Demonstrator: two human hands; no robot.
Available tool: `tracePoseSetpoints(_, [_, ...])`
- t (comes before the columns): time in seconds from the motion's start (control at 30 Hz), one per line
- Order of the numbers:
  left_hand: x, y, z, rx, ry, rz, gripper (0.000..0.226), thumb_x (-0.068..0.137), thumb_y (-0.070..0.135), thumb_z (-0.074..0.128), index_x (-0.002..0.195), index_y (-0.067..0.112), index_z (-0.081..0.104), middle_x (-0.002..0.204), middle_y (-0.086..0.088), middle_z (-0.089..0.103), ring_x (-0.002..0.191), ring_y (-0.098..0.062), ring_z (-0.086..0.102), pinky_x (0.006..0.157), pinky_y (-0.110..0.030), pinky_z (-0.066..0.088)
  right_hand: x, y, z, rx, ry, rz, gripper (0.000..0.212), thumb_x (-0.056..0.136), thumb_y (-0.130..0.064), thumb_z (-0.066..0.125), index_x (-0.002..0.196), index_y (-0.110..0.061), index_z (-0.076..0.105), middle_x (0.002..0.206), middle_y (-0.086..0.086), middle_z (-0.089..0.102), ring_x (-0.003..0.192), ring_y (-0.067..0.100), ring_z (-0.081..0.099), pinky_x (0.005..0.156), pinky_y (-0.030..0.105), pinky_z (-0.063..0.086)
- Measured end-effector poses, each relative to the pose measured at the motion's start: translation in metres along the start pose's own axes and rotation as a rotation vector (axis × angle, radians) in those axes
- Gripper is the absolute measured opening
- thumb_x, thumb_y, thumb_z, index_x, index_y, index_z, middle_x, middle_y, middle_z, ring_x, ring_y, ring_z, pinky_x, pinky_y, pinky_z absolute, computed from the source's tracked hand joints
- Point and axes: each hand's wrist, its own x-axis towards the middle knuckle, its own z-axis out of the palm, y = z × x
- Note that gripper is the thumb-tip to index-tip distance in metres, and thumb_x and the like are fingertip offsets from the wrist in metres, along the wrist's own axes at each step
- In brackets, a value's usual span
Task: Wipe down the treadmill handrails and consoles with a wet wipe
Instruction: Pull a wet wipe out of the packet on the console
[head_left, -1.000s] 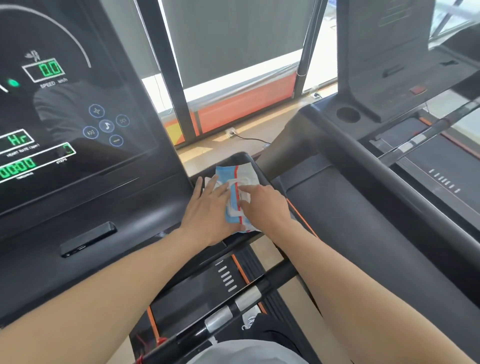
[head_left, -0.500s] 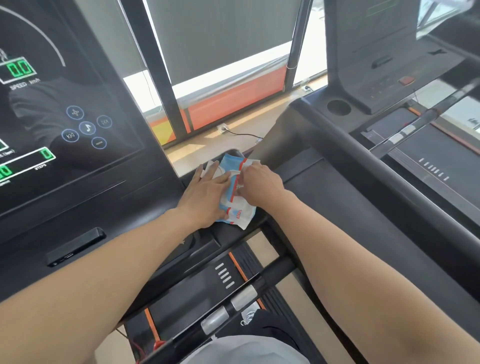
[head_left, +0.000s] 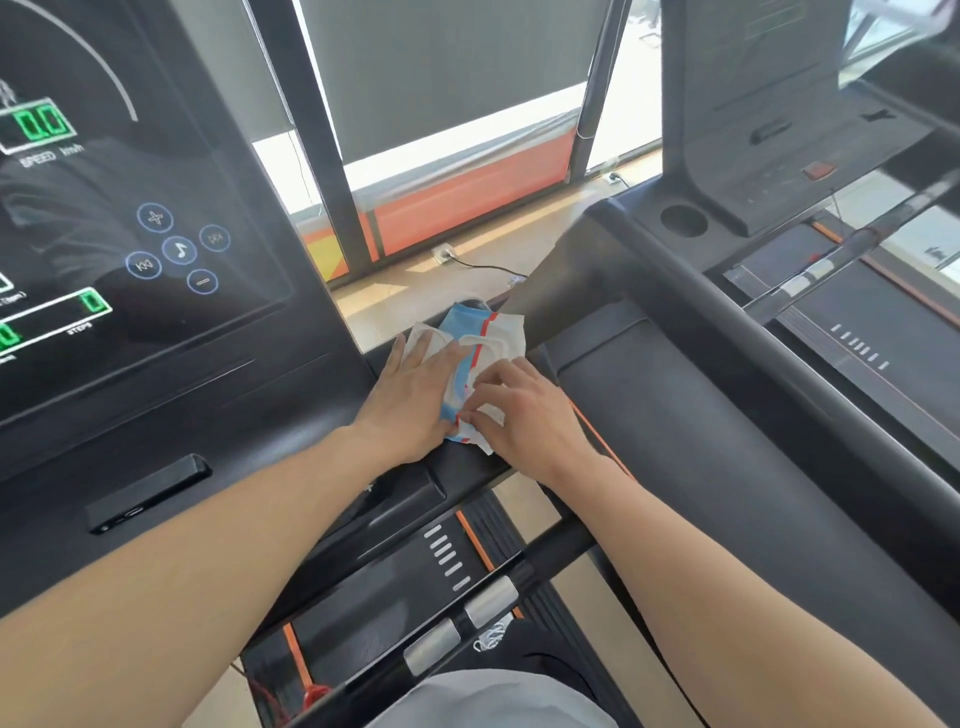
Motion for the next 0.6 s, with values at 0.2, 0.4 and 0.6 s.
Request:
tracePoseSetpoints(0.2, [-0.006,-0.005,0.004,-0.019,-0.02,0.024,0.037,0.086,0.026,0.077,0.118,0.027,0.057,0.166,-0.002,0.024,0.157,-0.026,0.003,0.123,-0.04,-0.012,0.004,-0.004,-0.011,0.191,-0.026,0.225,0.033,0.098,-0.045,0.061,0.095,-0.02,0.083,0.093,-0.01,0.075,0.092,0.006,0.058,0.082,0.028,0.052])
tracePoseSetpoints(0.4, [-0.008,0.002,0.002,-0.053,-0.005,-0.002,0.028,0.087,0.021,0.077,0.11,0.024,0.06,0.166,-0.003,0.025,0.156,-0.029,0.004,0.124,-0.039,-0.009,0.025,-0.006,-0.02,0.161,-0.05,0.409,0.021,0.097,-0.03,0.068,0.109,-0.019,0.081,0.103,-0.004,0.072,0.081,0.005,0.059,0.073,0.013,0.046])
tracePoseSetpoints(0.6, [-0.01,0.004,0.004,-0.072,0.002,-0.021,0.039,0.089,0.023,0.076,0.123,0.024,0.057,0.167,-0.001,0.024,0.157,-0.024,0.004,0.127,-0.042,-0.006,0.048,-0.013,-0.019,-0.108,-0.216,0.437,0.033,0.095,-0.041,0.069,0.121,-0.022,0.076,0.111,-0.004,0.069,0.095,0.013,0.066,0.085,0.027,0.057])
